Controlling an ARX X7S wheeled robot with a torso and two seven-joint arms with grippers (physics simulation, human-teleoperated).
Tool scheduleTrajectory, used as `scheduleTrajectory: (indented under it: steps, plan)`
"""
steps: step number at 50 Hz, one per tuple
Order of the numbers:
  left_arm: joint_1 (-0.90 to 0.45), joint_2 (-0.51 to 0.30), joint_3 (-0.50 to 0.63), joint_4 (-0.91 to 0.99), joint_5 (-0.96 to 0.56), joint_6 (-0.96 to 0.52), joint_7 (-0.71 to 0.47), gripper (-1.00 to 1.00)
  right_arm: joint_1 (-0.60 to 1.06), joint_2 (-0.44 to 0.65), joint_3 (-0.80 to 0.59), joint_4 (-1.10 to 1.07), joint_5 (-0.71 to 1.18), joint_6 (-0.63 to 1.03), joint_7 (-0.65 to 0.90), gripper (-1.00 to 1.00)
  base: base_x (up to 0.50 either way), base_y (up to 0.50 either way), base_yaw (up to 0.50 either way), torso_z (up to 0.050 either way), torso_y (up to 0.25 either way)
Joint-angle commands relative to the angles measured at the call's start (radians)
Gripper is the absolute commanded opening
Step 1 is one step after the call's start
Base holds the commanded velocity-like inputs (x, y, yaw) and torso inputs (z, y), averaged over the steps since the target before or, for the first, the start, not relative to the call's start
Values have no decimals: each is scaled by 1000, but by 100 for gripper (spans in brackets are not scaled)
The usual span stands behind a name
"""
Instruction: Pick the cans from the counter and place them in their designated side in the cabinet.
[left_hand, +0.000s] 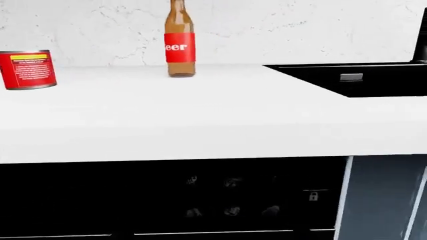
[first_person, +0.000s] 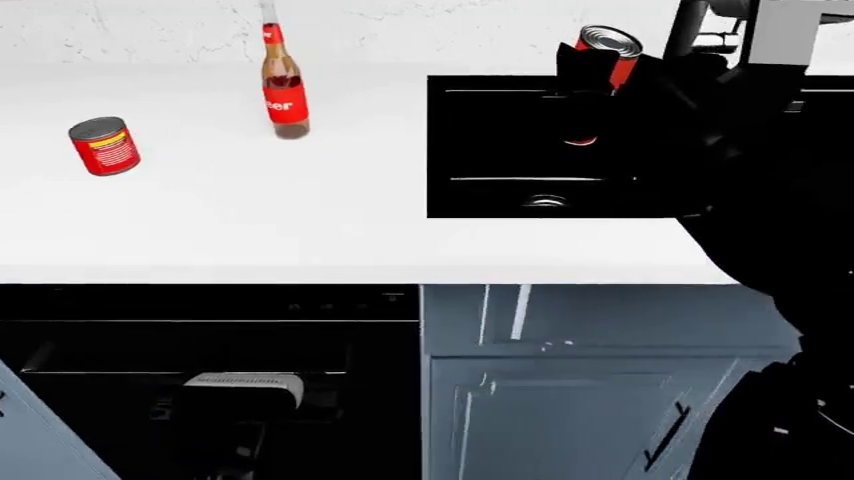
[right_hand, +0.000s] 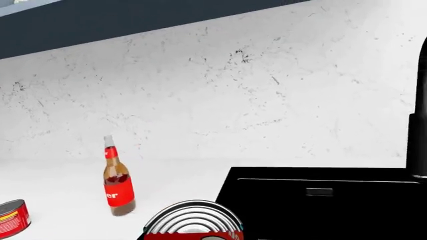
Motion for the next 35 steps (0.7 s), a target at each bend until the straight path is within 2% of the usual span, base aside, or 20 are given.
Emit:
scheduleTrajectory:
  steps: [1,25,31,35]
  plan:
    - [1,-5,4,-3,4,6,-3,100,18,1,-2,-2,6,-4,-2,-100,0,-500,0,0,0]
    - [0,-9,7,-2,-4,5,-11,100,10,3,-33,23,8,-43,-8,-100,0,-495,0,0,0]
    - [-7,-4,-1,-10,-6,8,-23,100,21,-2,-45,32,12,-48,-10,-100,0,0,0,0,0]
    - [-12,-2,-5,-12,0,16,-31,100,43,-8,-61,56,1,-66,-13,-100,0,0,0,39,1]
